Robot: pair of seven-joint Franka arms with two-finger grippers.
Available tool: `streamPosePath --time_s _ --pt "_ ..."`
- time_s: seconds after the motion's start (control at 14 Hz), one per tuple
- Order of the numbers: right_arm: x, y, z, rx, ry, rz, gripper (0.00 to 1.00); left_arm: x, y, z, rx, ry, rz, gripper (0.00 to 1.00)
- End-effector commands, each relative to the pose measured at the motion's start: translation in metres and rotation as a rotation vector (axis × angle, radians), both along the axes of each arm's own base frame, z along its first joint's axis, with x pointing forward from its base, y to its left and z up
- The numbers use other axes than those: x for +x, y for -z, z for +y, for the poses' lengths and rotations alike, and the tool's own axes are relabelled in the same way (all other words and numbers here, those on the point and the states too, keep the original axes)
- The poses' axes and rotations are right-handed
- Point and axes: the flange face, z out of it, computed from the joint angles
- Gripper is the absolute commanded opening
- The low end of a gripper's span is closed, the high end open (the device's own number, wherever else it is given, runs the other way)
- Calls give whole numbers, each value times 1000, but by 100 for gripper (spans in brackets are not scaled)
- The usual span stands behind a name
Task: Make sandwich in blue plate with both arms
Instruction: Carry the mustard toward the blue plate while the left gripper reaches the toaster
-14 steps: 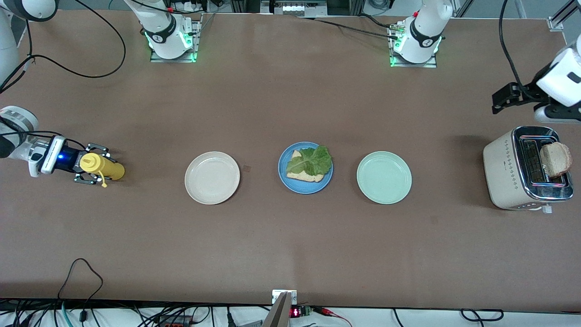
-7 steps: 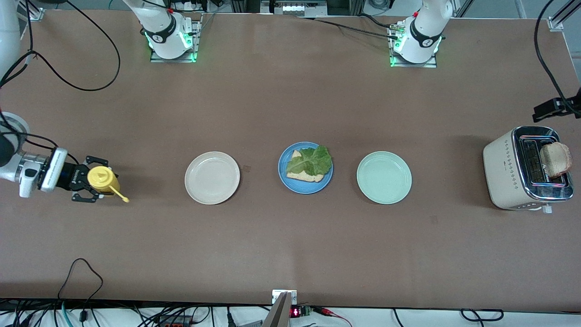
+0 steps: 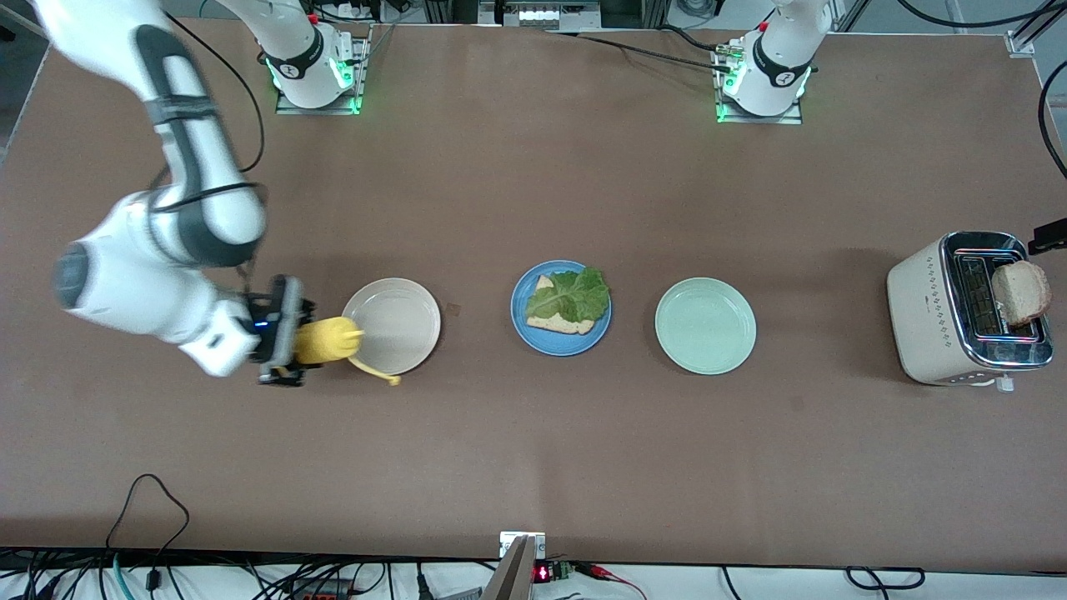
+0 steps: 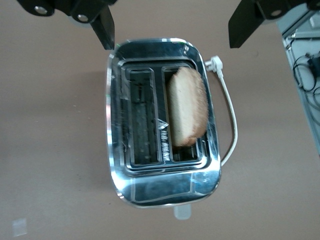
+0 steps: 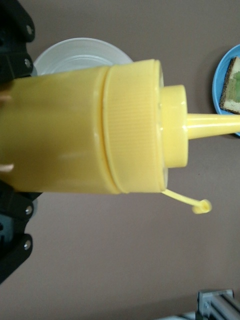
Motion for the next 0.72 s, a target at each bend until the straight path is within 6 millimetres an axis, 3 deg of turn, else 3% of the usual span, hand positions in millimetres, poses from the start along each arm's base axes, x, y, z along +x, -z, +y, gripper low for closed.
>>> streamPosePath --time_s 0.0,0.14,0.29,0.36,0.43,0.64 --pt "-17 -11 63 -112 58 -37 0 6 29 28 -70 43 -32 100" --pt "-32 -3 120 -265 8 -104 0 13 57 45 -103 78 -79 100" --pt "-54 8 177 -476 -168 -212 0 14 77 53 -118 88 -73 95" --pt "-66 15 196 -532 -201 -215 0 13 85 55 -135 57 -69 84" --pt "-72 20 209 -569 -198 -213 0 12 85 56 -138 52 -70 62" --pt "-83 35 265 -666 -256 -266 0 8 86 60 -145 48 -62 29"
